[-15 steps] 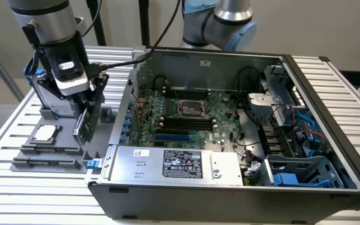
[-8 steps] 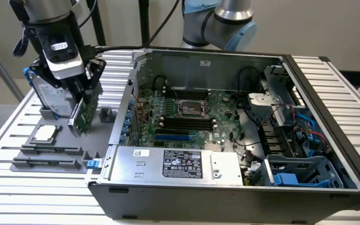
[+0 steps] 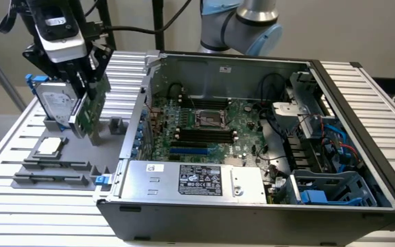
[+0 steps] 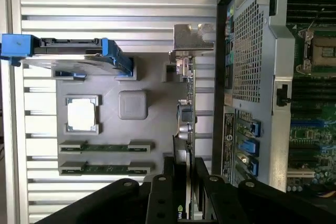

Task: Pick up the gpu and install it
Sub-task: 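Reach for the gpu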

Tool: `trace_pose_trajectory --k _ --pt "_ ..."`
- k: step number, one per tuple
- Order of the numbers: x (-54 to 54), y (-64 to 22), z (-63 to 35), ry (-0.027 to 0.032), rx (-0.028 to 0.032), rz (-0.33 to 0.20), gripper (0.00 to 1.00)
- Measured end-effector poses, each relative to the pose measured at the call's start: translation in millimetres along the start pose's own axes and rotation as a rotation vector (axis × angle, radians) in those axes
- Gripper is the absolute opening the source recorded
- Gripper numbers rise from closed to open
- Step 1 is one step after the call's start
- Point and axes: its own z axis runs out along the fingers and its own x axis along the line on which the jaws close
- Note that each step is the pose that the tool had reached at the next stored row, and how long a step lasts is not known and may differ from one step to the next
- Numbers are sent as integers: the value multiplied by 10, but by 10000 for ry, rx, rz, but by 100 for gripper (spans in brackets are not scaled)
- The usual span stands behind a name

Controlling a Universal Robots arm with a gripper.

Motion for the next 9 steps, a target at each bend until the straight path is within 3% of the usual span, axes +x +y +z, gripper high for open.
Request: trace_pose_trajectory --k 5,9 --pt "-99 -8 -227 19 0 1 26" --pt "-255 -15 -402 48 -2 0 26"
